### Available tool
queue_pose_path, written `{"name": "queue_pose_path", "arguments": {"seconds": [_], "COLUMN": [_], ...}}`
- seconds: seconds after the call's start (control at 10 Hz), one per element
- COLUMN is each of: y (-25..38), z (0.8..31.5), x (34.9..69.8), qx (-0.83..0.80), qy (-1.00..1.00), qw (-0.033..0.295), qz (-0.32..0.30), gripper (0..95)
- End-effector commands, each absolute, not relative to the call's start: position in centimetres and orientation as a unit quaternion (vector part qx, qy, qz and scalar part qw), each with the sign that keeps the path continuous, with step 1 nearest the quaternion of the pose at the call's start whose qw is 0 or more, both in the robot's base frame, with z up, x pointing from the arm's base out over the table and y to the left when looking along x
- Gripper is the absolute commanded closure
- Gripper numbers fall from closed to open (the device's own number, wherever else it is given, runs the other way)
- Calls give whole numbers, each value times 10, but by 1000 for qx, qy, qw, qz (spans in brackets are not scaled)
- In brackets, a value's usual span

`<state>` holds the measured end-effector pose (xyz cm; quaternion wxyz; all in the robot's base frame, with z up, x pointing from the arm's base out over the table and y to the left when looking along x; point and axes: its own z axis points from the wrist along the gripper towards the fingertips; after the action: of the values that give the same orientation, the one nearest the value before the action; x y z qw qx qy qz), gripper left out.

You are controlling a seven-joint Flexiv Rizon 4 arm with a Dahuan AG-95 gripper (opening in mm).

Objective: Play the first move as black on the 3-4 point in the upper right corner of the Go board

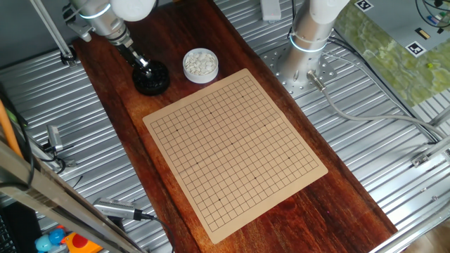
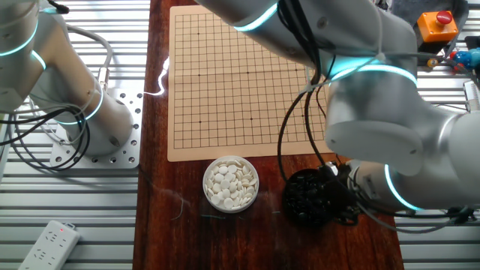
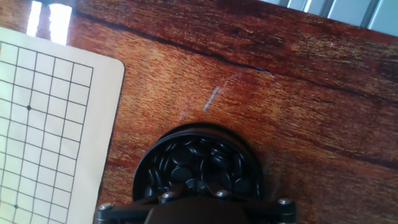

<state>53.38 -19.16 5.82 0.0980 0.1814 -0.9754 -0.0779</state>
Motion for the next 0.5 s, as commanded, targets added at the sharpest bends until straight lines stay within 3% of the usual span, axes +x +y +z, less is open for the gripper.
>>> {"name": "queue_pose_path", "arguments": {"seconds": [0.1,0.5], "y": [-192,-192], "z": [56,49], "x": [531,525], "qx": [180,178], "qy": [-976,-976], "qw": [98,97], "qz": [-76,-77], "gripper": [760,760]}}
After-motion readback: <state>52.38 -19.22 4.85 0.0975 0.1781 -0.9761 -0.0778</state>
